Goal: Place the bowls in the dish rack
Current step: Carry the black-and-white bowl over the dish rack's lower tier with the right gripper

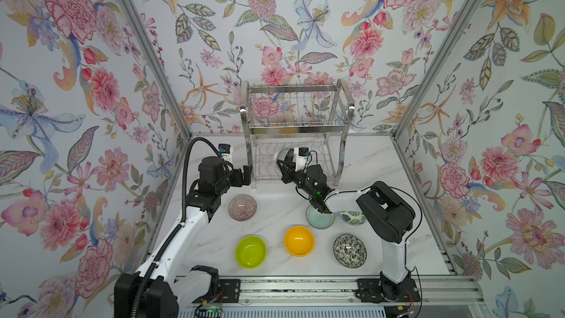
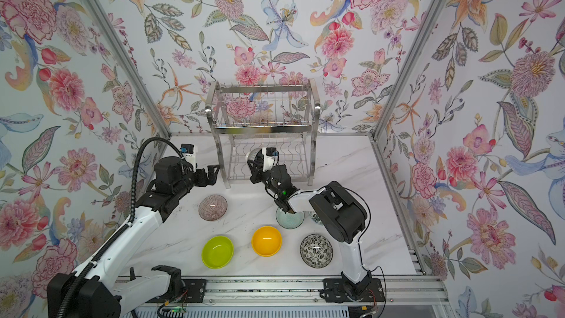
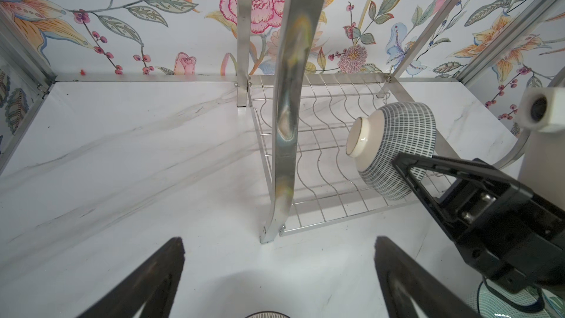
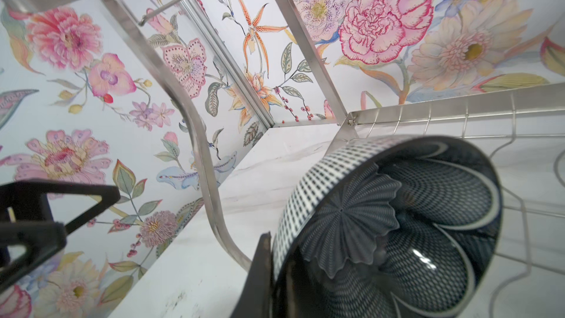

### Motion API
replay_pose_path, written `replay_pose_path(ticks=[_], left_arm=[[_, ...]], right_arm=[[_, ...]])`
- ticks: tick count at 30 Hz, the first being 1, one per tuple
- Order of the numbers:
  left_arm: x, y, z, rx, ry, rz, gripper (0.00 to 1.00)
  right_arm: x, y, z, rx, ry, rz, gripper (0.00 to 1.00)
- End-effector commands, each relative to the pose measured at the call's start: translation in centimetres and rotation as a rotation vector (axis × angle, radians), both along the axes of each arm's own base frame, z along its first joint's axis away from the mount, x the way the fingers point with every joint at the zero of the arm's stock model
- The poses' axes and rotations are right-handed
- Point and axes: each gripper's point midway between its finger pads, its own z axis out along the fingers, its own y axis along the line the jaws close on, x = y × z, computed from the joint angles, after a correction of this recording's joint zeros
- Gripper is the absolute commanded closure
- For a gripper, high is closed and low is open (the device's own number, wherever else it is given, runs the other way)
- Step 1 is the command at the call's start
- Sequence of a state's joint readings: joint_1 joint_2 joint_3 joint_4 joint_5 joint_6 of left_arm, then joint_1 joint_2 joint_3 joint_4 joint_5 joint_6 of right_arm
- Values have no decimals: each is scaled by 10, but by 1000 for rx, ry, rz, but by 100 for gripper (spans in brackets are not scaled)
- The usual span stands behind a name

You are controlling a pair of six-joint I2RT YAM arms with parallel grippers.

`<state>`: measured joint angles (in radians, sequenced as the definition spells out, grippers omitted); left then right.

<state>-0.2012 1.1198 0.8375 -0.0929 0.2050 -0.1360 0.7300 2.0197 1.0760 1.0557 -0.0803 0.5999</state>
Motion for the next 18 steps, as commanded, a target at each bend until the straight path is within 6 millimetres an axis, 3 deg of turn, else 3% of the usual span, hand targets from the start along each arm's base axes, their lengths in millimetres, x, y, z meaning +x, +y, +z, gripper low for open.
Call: replay_pose_path(ticks=[1,18], left_arm=[[1,0,2,-16,-27,-10,1],[6,-5,-11,-37,8,-24,2]], right_arm=[[11,4,43,237,-10,71,92],[57,27,44,438,138,284,93]])
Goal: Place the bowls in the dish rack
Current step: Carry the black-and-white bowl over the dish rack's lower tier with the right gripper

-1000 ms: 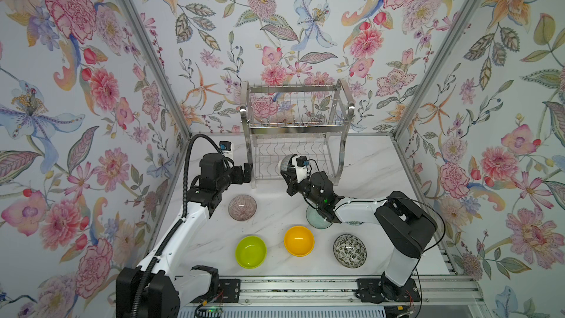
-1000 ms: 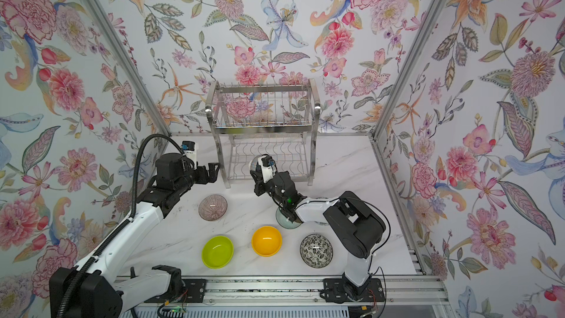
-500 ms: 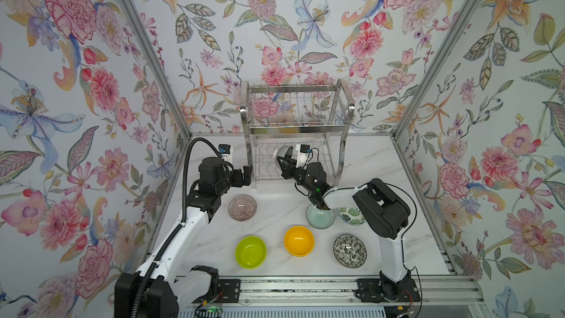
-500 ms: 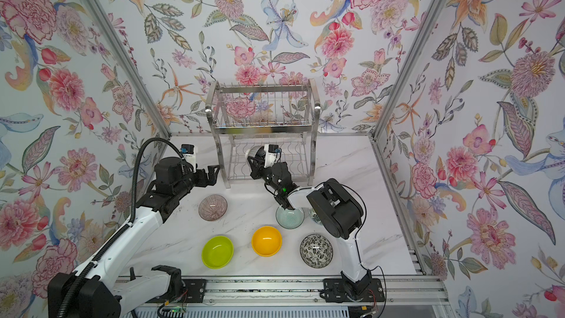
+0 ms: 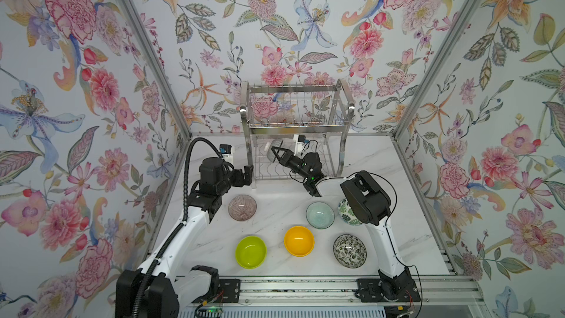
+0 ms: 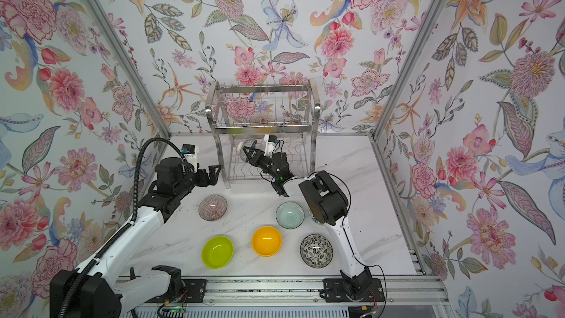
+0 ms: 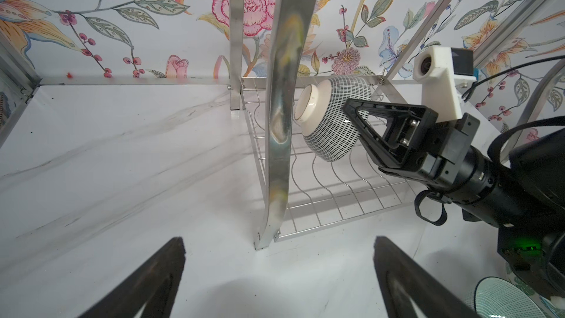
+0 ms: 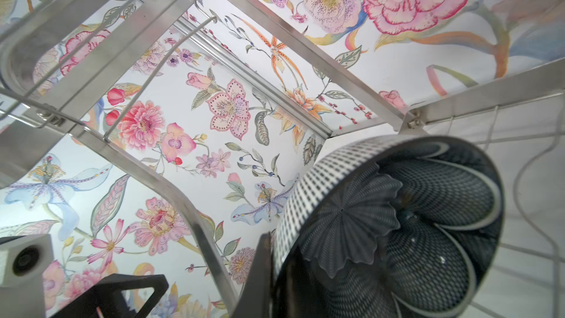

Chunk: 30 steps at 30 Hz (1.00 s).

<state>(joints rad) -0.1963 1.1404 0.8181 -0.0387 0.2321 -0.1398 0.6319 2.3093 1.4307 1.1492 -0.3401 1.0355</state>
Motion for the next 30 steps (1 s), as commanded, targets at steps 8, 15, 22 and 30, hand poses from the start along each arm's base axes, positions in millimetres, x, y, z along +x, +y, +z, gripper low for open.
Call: replay_pose_path(ticks=[8,15,22,30], left_arm=[[3,-5,-9,-31,30,-23,4],[0,-12,-10,-31,27,-78,5],[0,-13,-12,-37,32,-80,5],[1,-16,-16,-46,46,-89,5]], right_arm=[[11,4,37,127,-48,142,92],[23,5,34,142,-37,161,93],[32,11,33,172,-25,178,93],[40,21,29,193,-11,191,93]])
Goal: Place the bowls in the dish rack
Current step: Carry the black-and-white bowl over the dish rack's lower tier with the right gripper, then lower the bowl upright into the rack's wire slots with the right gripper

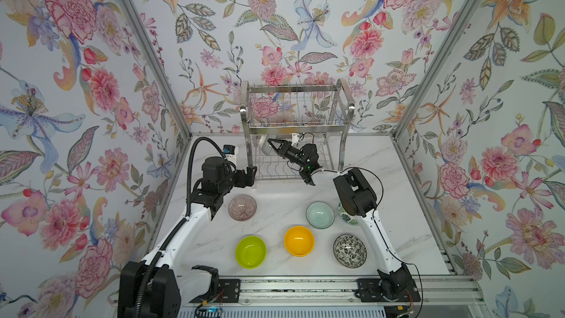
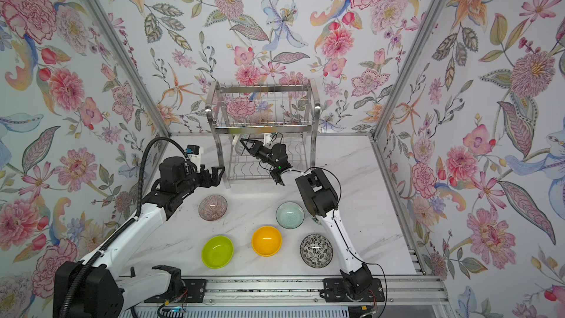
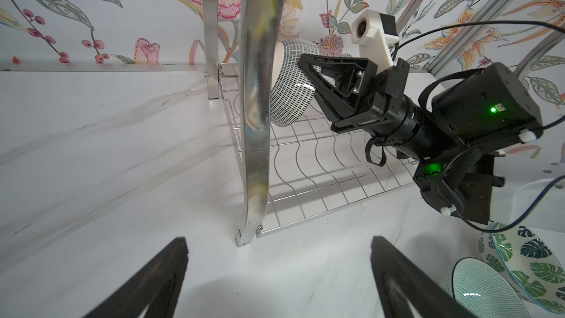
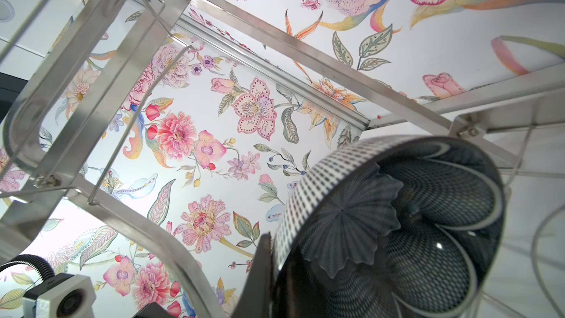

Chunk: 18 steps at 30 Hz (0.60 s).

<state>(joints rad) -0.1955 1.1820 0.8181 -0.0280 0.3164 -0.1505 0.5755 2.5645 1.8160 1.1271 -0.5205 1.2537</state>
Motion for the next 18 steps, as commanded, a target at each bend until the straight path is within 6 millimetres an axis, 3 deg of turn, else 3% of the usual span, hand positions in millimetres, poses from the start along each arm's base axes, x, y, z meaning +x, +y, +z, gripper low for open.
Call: replay_pose_path(ticks=[1,18], left_arm=[[1,-2,-4,-9,6,-19,5],[3,-5,-10,-23,25,-27,5]], right_arm=[[-2,4,31,65,-75,20,93],[18,26,12,-26,-29,48,92]])
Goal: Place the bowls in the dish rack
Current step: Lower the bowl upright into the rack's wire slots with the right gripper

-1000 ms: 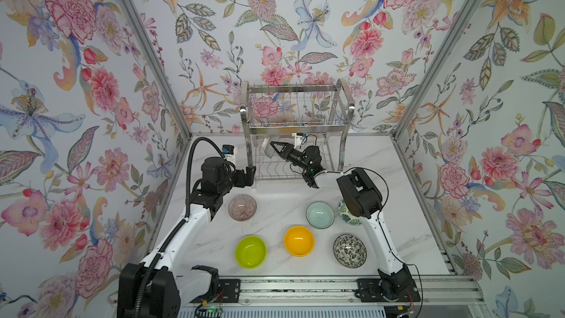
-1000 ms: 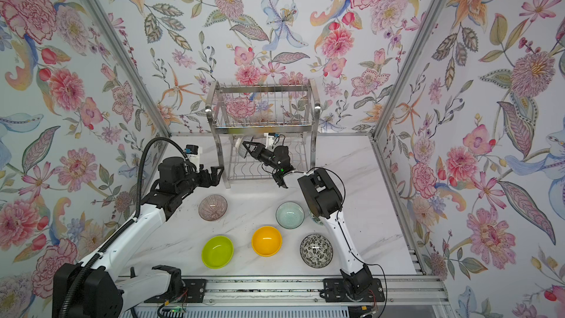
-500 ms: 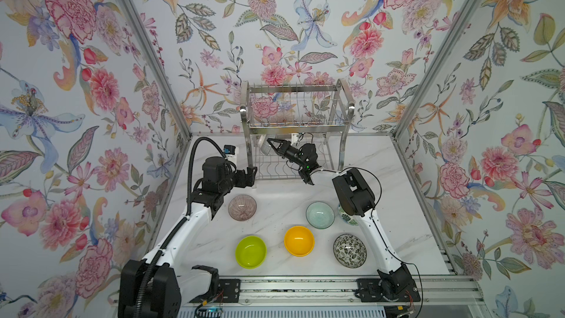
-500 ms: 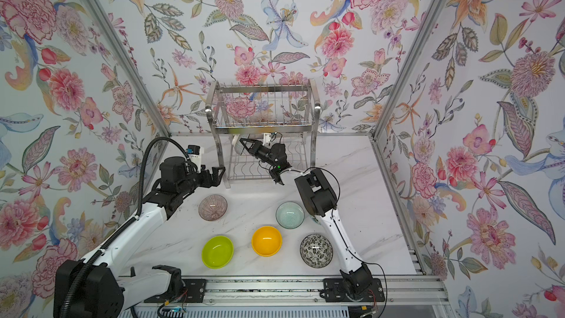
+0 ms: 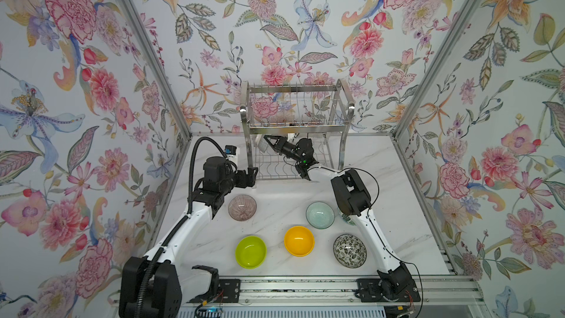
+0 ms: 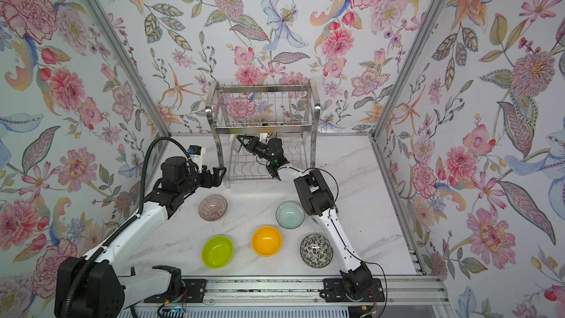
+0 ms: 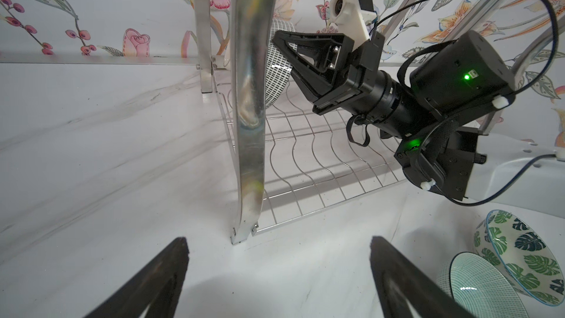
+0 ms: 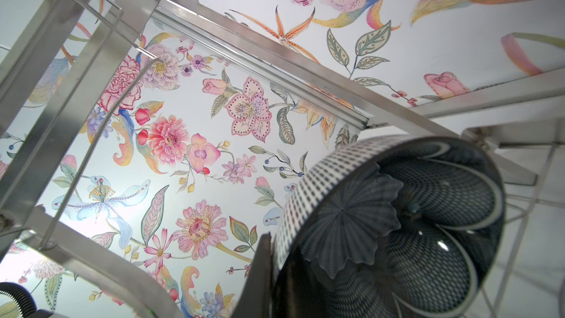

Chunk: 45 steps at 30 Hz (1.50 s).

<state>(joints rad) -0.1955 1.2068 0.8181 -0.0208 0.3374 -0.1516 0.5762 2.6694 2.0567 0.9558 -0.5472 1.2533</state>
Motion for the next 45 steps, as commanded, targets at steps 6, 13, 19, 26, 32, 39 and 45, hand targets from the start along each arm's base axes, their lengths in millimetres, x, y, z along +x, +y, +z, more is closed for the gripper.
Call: replay_pose_path(ticks=[6,13,19,26,32,39,45], left_arm=[[2,-1,-4,-17,9,-10,6],[2,-2,-5,-19,14,-12,6],[2,-2,-5,-19,14,-13,6],[2,-2,-5,-20,14,-15,6],[2,-2,-5,-21,15,-16,6],[2,-2,-5,-17,15,-12,6],[2,-1,-4,-14,12,-9,6]], right_arm=[[2,10,5,-27,-25,30,93],[10,11,-4,-54,6,28,93],[14,14,-10,-68,26,40,93],[21,12,-18,-86,51,32,92],[25,11,-23,-107,61,33,90],[28,11,-23,-131,55,22,86],[29,11,-21,-135,47,16,80]])
